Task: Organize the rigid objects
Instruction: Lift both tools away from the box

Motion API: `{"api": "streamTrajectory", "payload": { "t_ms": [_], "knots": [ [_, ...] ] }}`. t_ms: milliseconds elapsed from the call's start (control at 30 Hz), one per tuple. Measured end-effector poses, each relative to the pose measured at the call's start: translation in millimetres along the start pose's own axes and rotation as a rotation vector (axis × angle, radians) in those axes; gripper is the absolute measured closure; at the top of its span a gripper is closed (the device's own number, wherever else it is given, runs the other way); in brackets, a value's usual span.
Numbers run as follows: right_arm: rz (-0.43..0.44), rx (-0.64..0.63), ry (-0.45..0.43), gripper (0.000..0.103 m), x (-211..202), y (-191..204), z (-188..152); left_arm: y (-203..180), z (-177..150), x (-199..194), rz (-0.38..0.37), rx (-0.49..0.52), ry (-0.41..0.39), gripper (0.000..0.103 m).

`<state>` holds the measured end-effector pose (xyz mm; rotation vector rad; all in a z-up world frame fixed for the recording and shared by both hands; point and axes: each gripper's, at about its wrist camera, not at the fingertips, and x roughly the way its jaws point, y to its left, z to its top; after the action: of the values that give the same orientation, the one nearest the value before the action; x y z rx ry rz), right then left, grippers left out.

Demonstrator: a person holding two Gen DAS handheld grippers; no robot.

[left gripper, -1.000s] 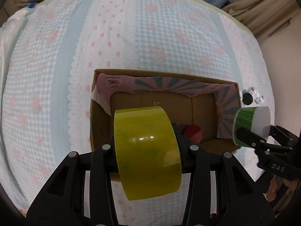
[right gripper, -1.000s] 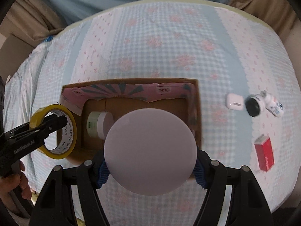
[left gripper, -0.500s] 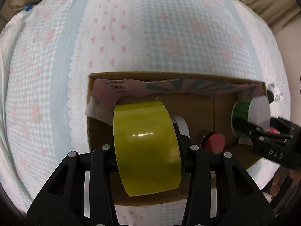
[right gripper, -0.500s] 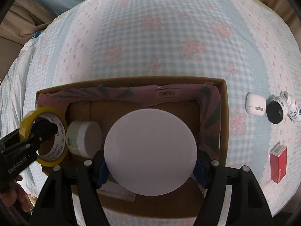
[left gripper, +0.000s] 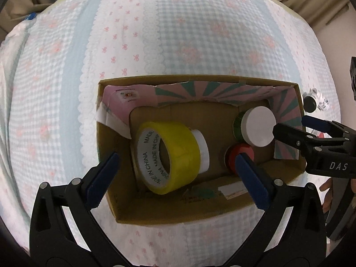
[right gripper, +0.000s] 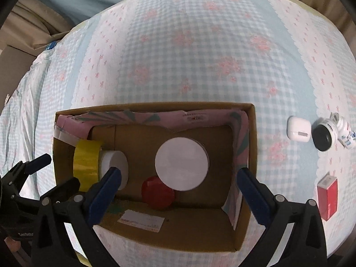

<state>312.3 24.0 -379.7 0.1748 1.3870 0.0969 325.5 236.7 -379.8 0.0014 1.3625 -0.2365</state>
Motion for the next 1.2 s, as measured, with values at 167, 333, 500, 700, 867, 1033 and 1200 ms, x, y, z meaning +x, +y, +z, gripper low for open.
{"api": "streamTrajectory", "payload": {
  "t_ms": [167, 333, 500, 700, 867, 1033, 1200],
  "knots": [
    [-0.013, -0.006, -0.021, 0.0, -16, 1, -10, -3, -7, -19, 0.003, 0.002, -0.025, 0.0],
    [-0.022, -0.008, -0.05, 0.0, -39, 6, -20, -6, -20, -42, 0.008, 0.009, -0.059, 0.0],
    [-0.015, -0.005, -0.075, 0.0, -67, 12, -36, -10, -39, -76, 0.024, 0.011, -0.098, 0.0],
    [-0.032, -0.033, -0.151, 0.0, -118, 33, -70, -14, -75, -131, 0.04, 0.005, -0.158, 0.0],
    [-0.042, -0.012, -0.201, 0.0, -154, 41, -98, -25, -100, -173, 0.054, 0.029, -0.232, 0.0],
    [-0.072, -0.016, -0.252, 0.0, -181, 36, -126, -43, -121, -200, 0.071, 0.057, -0.301, 0.0],
    [-0.078, 0.022, -0.281, 0.0, -206, 4, -150, -68, -136, -216, 0.039, 0.058, -0.333, 0.0]
  ]
}}
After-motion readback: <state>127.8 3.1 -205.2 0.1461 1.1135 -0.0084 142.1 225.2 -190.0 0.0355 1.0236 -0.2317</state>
